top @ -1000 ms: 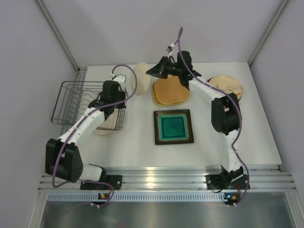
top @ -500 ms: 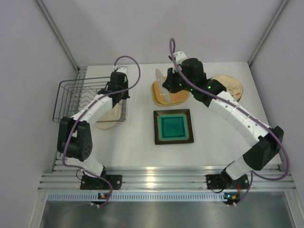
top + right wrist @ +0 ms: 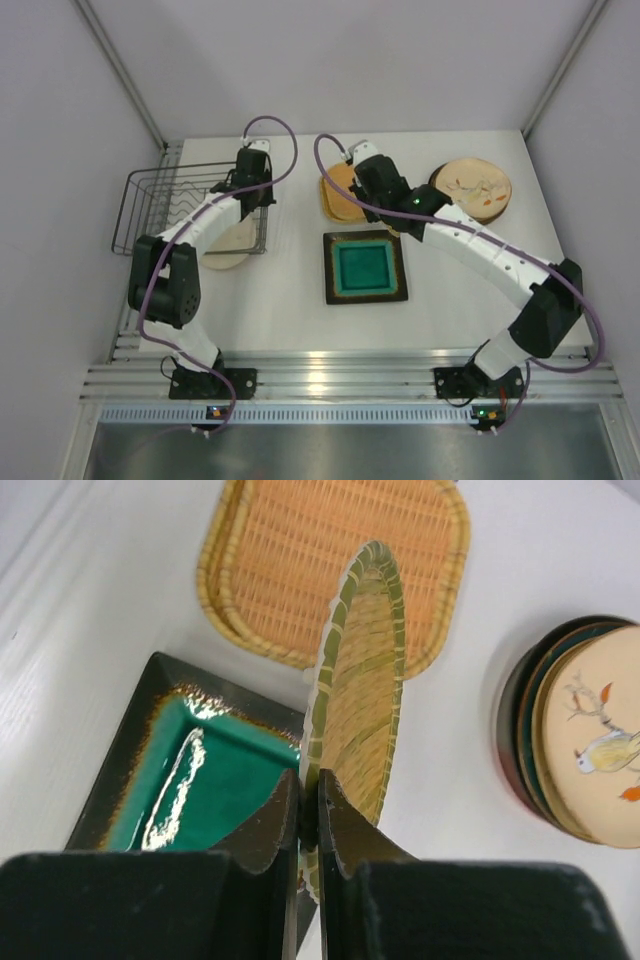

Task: Unload the plates from the dish rack
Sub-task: Place the plate on the table

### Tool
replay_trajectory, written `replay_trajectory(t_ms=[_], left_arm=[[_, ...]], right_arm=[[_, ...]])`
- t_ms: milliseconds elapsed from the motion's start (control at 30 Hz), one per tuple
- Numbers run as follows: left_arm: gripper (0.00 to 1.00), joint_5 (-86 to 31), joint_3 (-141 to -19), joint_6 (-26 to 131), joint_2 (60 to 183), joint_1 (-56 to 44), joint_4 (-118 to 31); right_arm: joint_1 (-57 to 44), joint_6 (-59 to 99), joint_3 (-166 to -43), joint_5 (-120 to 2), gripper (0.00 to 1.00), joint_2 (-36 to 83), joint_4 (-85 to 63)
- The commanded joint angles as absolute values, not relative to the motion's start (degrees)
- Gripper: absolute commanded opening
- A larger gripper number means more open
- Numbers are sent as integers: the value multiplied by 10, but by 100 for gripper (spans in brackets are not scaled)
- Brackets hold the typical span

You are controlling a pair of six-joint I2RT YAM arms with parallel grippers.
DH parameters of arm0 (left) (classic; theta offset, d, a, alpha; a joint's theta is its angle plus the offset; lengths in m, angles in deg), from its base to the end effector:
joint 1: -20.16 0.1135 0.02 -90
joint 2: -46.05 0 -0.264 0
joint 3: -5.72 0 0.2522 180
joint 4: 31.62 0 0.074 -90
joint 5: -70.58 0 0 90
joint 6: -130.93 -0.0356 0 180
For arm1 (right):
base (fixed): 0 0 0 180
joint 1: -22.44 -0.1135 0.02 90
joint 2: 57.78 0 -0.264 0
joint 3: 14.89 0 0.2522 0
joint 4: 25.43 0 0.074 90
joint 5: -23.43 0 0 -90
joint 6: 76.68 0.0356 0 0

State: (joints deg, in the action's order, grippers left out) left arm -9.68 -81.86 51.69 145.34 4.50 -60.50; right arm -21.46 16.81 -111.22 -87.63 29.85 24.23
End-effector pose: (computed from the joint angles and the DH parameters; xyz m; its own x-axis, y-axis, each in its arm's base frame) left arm 0.3795 -0.1001 0.2519 -0.6420 -0.0111 -0.7666 0.0229 0.9992 -0.0336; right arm 0.2534 0.2261 0.3451 -0.4990 -0.4013 -0.7681 -0.4220 0.8867 -0.1892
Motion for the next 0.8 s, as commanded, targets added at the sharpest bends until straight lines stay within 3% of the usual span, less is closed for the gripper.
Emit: replay_trajectory(t_ms=[0,100,133,233,500,600,633,667,767], left_arm=[[0,-72,-816,565,1453,84,-591],[3,-67,-811,578,1457,84,-601],[17,-68,-810,582,1459,86,-604],[34,-84,-802,603,1466,87,-614],[52,-127,-742,646,1404,94,-581],[75,-145,-718,665,1362,95,-571],[76,-145,-714,674,1338,95,-569],[90,-143,-709,679,1324,95,-566],[99,-134,-690,693,1270,99,-560]], right_arm=[[-227,89,-1171,-959,0,327,189],[-227,45,-1208,-984,0,403,177],[-226,35,-1218,-988,0,419,166],[-223,4,-1259,-996,0,484,133],[-215,-49,-1341,-1040,0,611,87],[-215,-69,-1353,-1062,0,642,77],[-215,-74,-1351,-1072,0,647,71],[-215,-82,-1350,-1075,0,653,61],[-212,-80,-1346,-1074,0,670,52]])
